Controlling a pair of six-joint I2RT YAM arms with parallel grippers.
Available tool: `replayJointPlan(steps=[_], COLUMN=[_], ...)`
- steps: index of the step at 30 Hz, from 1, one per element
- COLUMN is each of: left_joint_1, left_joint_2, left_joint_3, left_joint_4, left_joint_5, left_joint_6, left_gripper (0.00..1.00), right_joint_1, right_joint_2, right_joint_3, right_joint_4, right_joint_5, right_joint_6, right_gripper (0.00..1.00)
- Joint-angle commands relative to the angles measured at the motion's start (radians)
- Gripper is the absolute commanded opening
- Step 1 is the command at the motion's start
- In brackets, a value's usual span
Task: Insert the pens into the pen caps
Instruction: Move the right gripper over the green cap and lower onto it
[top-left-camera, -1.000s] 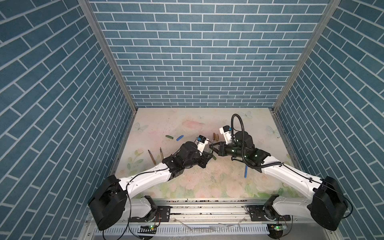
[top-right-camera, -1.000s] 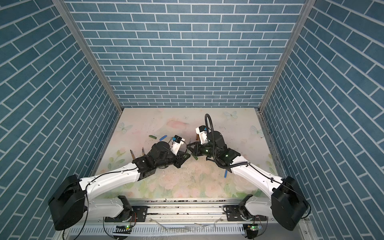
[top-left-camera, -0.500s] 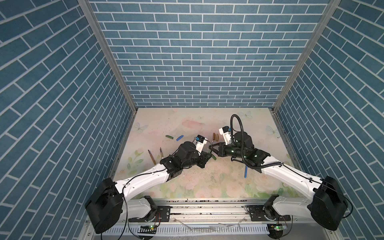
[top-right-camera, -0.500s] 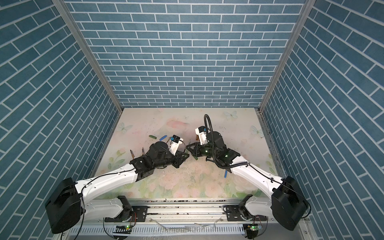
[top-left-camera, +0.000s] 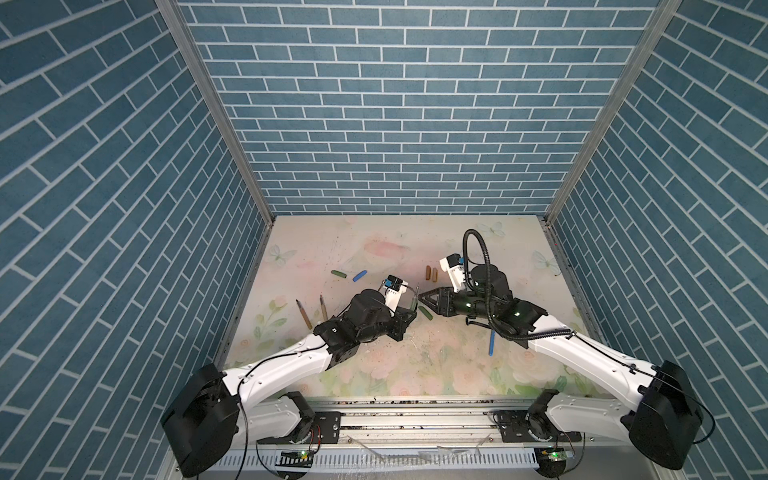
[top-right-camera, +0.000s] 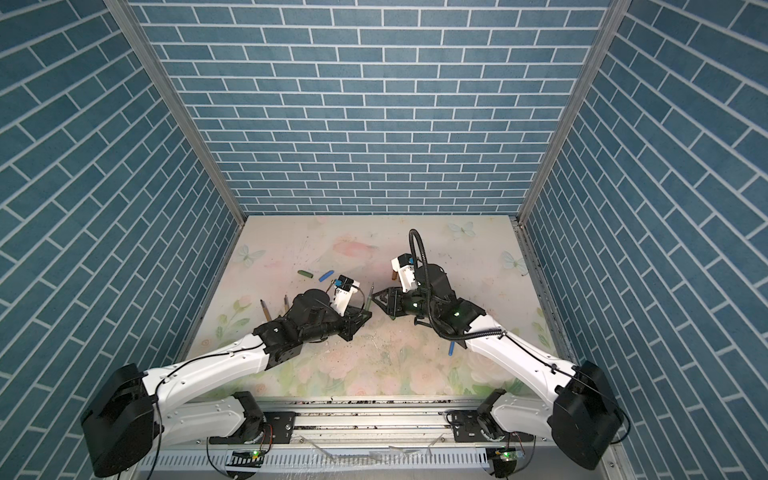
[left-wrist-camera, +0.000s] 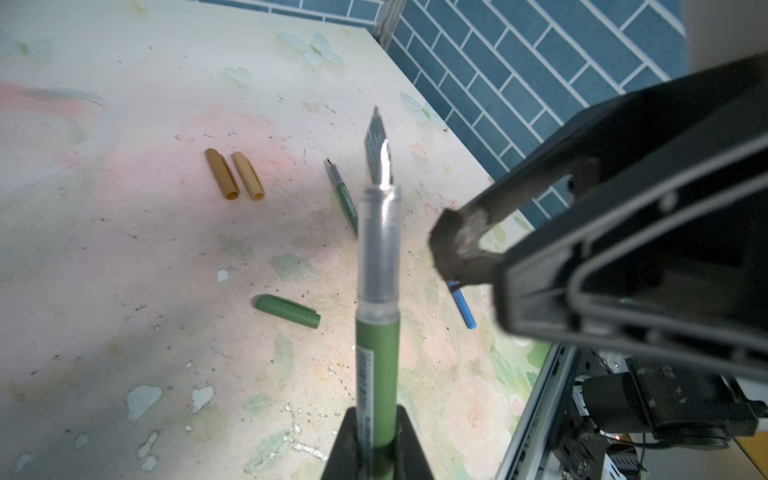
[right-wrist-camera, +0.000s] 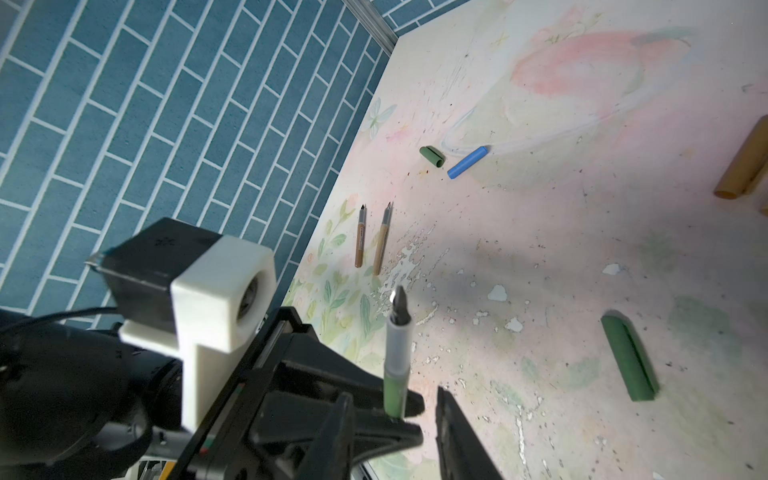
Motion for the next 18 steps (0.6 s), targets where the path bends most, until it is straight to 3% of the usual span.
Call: replayJointPlan(steps=[1,4,6,8,12,18], left_joint_1=[0.008,0.008,0.009,0.008,0.008,0.008], left_joint_2=[-0.100,-0.192,-0.251,-0.302,-0.361,-0.402], left_joint_3=[-0.066,-0.174,-0.239,-0.284,-0.317,-0.343], left_joint_4=[0.060,0.151,0.214,0.245,0.239,0.225], left_joint_5=[-0.064,-0.097,-0.132,-0.167,-0.171,-0.155], left_joint_6=[0.018,0.027,0.027,0.010,0.001,-0.015], left_gripper=[0.00,0.00,0.00,0.00,0.00,0.00], right_joint_1=[0.003,0.003,0.003,0.003,0.002,-0.003], right_joint_2=[-0.073,-0.093,-0.065,-0.008,0.170,0.400], right_joint_3=[0.077,0.101,0.111,0.136,0.236,0.323], right_joint_4=[-0.186,-0.310,-0.367,-0.424,-0.515,-0.492], right_joint_5=[0.057,0.180,0.263,0.334,0.358,0.323], right_joint_6=[-0.082,-0.140,-0.205,-0.249,-0.352,-0.434], right_gripper=[0.31,0.23,0.10,0.06,0.05,0.20])
